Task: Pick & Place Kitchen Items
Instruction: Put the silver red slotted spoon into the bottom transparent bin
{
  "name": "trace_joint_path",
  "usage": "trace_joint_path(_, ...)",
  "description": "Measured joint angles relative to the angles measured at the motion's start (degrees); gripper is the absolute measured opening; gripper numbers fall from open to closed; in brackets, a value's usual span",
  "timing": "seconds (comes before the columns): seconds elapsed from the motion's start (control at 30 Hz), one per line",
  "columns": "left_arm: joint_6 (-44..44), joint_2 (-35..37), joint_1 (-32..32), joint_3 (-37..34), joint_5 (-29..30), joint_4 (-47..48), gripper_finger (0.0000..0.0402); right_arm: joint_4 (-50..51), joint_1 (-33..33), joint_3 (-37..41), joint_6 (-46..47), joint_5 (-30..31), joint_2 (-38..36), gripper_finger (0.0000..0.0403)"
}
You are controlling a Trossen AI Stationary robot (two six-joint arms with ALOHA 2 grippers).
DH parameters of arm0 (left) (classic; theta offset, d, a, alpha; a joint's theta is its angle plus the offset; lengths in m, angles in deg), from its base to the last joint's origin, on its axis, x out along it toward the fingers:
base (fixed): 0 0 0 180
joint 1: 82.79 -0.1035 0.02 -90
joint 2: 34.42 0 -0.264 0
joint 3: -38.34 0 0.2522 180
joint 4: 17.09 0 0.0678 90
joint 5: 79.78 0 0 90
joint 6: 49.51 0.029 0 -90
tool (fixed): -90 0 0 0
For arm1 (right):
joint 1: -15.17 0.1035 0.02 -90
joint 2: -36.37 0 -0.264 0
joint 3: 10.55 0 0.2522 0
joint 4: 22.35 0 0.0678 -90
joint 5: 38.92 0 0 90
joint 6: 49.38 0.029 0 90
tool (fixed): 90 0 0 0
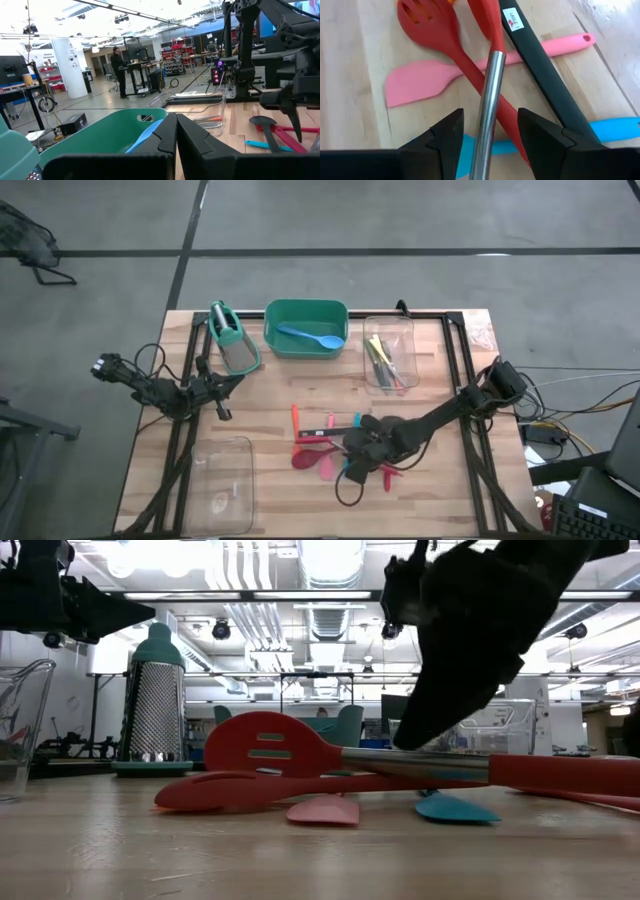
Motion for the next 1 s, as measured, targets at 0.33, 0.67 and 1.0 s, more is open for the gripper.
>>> trace_joint_path(0.33,0.00,0.00,0.00,-0.01,-0.02,0.00,0.0012,-0.36,0.65,0.63,-1.46,-0.48,0.00,0.0189)
trace_joint_path(0.67,0.00,0.00,0.00,0.00,0.00,0.00,0.0012,-0.54,0.90,2.91,-2.95,-1.60,0.00,0.0151)
trace_joint_path(1.0,0.00,0.00,-0.02,-0.01,0.00,0.00,0.0012,-0.44,0.92,3.82,-3.28,-1.19,0.00,0.0043)
